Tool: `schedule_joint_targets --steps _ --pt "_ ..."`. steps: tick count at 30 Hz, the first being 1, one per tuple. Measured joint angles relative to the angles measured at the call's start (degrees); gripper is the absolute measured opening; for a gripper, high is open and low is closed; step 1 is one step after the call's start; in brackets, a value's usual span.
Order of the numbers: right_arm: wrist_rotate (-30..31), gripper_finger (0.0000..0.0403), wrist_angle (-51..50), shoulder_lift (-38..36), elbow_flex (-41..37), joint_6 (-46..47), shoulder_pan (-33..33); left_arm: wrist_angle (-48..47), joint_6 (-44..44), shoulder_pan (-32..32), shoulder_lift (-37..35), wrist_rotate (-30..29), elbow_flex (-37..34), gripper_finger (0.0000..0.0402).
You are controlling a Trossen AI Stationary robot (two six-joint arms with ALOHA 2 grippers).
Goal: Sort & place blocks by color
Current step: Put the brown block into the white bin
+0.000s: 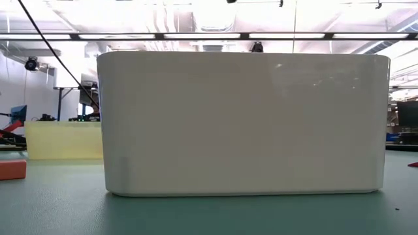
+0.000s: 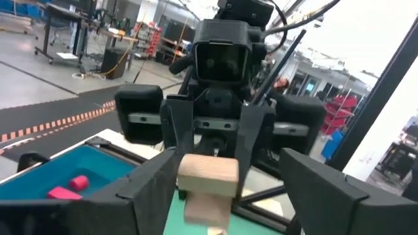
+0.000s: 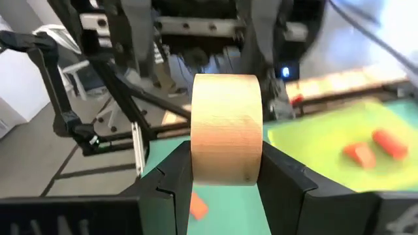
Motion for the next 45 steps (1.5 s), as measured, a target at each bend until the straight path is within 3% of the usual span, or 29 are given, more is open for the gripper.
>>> schedule_joint_targets --steps 8,14,27,32,36,45 --pt "-0.03 0.0125 -15.99 -1.65 0.11 7.02 0.89 -7.98 -0.04 0.0 -5.76 0.35 0.0 0.026" --pt "-0.12 0.0125 -29.37 -1.46 2.73 13.07 4.95 -8.74 -0.01 0.0 -7.52 0.2 0.0 0.026" --pt "2.72 0.0125 -36.75 2.79 4.09 32.41 17.83 -8.54 -0.04 0.04 -6.8 -1.01 0.0 0.026" --pt "3.31 0.0125 -44.35 9.59 10.15 32.84 20.16 -8.63 -0.07 0.04 -6.8 -1.01 0.0 0.026" --pt "4.63 0.0125 -52.87 17.64 16.35 27.22 20.43 -8.69 -0.02 0.04 -6.8 -1.0 0.0 0.0261" --pt "7.02 0.0125 -54.73 32.09 27.31 17.67 20.79 -8.73 0.0 0.04 -6.8 -1.01 0.0 0.0261"
